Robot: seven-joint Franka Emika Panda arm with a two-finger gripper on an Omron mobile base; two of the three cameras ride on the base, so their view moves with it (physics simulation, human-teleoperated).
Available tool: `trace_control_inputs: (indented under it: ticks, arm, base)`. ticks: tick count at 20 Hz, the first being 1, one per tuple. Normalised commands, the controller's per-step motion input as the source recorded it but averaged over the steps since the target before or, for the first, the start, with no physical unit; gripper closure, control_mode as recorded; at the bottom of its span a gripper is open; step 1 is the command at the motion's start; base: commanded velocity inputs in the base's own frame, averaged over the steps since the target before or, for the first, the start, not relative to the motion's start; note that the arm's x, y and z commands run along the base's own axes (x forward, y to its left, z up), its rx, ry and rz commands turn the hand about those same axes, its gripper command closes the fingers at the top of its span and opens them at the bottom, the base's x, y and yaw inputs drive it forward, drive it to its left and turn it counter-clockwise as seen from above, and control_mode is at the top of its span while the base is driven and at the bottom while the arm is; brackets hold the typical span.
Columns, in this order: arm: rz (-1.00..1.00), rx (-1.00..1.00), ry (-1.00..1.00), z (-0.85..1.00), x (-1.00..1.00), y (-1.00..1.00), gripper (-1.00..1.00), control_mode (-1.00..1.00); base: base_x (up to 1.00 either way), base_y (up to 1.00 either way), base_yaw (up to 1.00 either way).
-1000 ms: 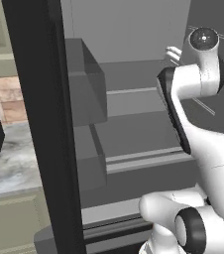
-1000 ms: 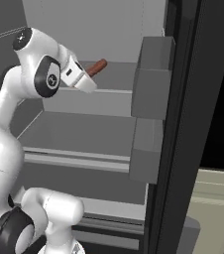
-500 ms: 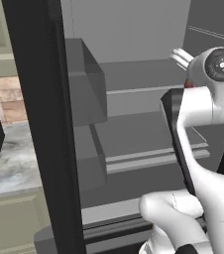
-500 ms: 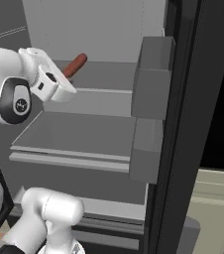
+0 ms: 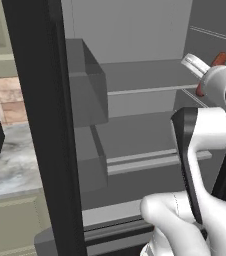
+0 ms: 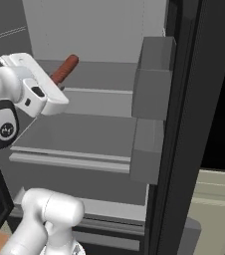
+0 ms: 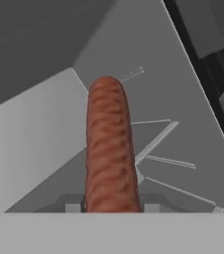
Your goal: Move the hot dog bun to the plate on the dining table and place the condiment next to that plate. Then navigate to the fridge and take the sausage and place it on the plate as well.
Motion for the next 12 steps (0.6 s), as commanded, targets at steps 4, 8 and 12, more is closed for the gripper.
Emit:
trace_control_inputs:
  ticks: [4,8,12]
  arm:
    - [0.01,0.0,0.0,-0.05,0.0,0.0,1.0,1.0]
    - [0.0,0.0,0.0,0.0,0.0,0.0,1.0,1.0]
    - [0.0,0.0,0.0,0.0,0.0,0.0,1.0,1.0]
  base:
    - [-0.33,-0.05,-0.02]
    - [-0.87,-0.06,-0.22]
    - [-0.88,0.0,-0.37]
